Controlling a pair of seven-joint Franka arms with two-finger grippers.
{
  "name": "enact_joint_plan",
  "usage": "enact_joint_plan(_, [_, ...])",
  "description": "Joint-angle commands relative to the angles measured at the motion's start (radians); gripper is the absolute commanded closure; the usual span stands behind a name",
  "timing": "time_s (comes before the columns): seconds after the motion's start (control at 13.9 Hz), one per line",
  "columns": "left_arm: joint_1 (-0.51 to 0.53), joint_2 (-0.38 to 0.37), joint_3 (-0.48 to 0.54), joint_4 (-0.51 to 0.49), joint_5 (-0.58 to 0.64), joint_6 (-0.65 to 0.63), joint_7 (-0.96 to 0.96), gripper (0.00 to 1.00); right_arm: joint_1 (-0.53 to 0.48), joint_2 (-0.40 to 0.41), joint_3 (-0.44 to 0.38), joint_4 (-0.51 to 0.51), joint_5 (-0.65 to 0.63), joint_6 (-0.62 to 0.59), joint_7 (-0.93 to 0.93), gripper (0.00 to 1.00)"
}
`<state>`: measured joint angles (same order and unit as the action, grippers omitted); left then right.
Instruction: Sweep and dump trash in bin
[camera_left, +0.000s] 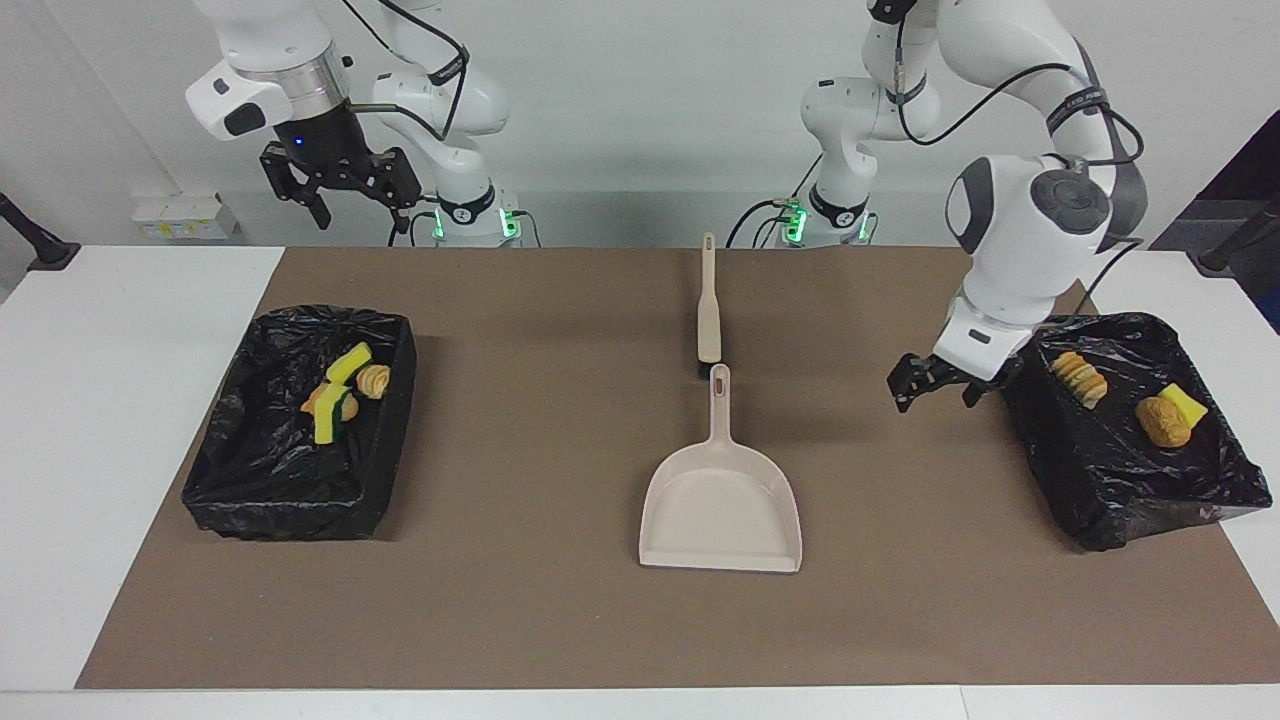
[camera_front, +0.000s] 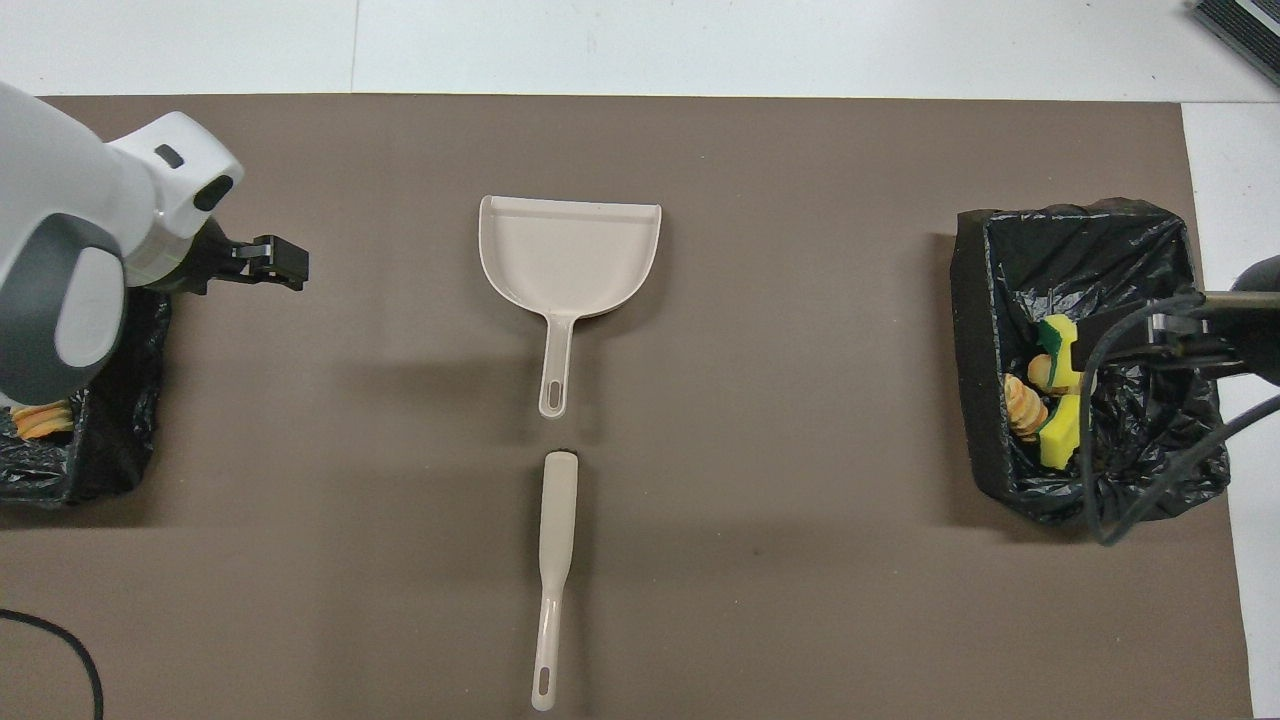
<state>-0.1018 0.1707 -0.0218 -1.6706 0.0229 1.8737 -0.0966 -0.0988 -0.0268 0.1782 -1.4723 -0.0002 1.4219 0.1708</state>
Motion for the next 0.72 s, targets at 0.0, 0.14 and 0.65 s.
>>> enact_joint_plan(0.0, [0.025, -0.11, -0.007, -0.008, -0.017, -0.128, 0.115, 0.0, -0.018, 0.007, 0.012, 0.017, 0.025, -0.008, 0.022, 0.0])
enact_joint_plan(0.14, [0.027, -0.154, -0.004, 0.002, -0.015, -0.192, 0.14, 0.0, -0.018, 0.007, 0.012, 0.018, 0.025, -0.008, 0.024, 0.0])
enact_joint_plan(0.65, [0.025, -0.157, 0.009, 0.104, -0.009, -0.304, 0.141, 0.0, -0.018, 0.008, 0.014, 0.018, 0.025, -0.008, 0.022, 0.0])
